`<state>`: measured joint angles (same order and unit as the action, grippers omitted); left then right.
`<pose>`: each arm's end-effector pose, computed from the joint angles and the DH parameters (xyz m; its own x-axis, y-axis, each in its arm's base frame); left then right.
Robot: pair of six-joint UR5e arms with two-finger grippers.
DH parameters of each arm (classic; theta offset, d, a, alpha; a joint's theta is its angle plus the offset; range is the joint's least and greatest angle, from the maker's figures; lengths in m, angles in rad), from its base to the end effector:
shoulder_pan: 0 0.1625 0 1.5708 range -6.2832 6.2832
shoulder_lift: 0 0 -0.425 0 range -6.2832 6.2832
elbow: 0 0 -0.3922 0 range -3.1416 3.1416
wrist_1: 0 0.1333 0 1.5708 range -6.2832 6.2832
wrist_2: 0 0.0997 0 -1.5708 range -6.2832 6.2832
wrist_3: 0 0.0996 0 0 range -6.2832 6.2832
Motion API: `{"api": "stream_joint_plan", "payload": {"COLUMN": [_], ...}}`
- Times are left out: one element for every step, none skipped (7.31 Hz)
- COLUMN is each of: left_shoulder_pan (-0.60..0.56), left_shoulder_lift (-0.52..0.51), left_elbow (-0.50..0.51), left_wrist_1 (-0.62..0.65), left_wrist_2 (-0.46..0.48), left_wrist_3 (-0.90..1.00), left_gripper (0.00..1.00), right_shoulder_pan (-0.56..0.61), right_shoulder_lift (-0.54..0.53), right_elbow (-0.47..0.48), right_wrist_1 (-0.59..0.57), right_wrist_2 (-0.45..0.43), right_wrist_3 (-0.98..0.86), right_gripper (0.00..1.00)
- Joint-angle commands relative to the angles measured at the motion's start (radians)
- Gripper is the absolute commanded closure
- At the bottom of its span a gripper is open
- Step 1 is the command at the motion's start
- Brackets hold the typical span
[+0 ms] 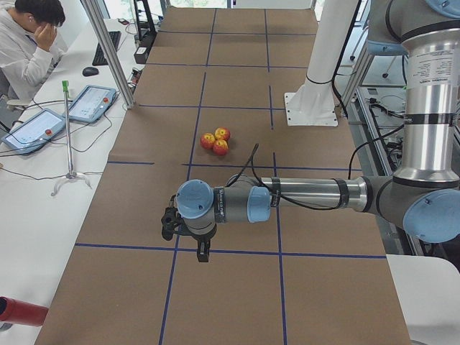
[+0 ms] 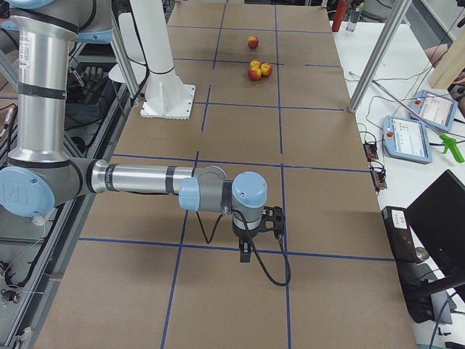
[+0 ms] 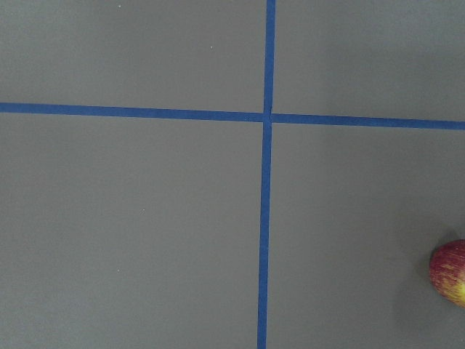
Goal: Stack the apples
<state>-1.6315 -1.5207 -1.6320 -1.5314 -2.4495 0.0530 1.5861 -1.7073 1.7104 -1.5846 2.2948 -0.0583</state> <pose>-0.0850 -0.4645 0.6490 0.6380 -0.0075 -0.7700 0.0269 0.9996 0.0125 0.0739 -0.4322 0.6580 0.7486 -0.0397 0.6618 0.0284 0.9992 0.0279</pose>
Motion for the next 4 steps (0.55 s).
{"api": "stream_joint_plan", "payload": {"left_shoulder_pan": [0.001,0.001,0.002,-0.002], "left_shoulder_lift": [-0.004,-0.015,-0.01,-0.006], "left_elbow": [-0.014,-0.014,-0.029,-0.029], "left_wrist_1": [0.006,0.001,0.002,0.0], "left_wrist_2": [0.0,0.001,0.007,0.015], "left_wrist_3": [-0.001,0.001,-0.001,-0.004], "left_gripper": [0.0,0.0,0.0,0.0], "right_shoulder_pan": [0.0,0.0,0.0,0.0], "right_shoulder_lift": [0.0,0.0,0.0,0.0], "right_elbow": [0.0,0.0,0.0,0.0], "right_wrist_1": [0.0,0.0,0.0,0.0], "right_wrist_2": [0.0,0.0,0.0,0.0], "right_wrist_3": [0.0,0.0,0.0,0.0], "right_gripper": [0.0,0.0,0.0,0.0]}}
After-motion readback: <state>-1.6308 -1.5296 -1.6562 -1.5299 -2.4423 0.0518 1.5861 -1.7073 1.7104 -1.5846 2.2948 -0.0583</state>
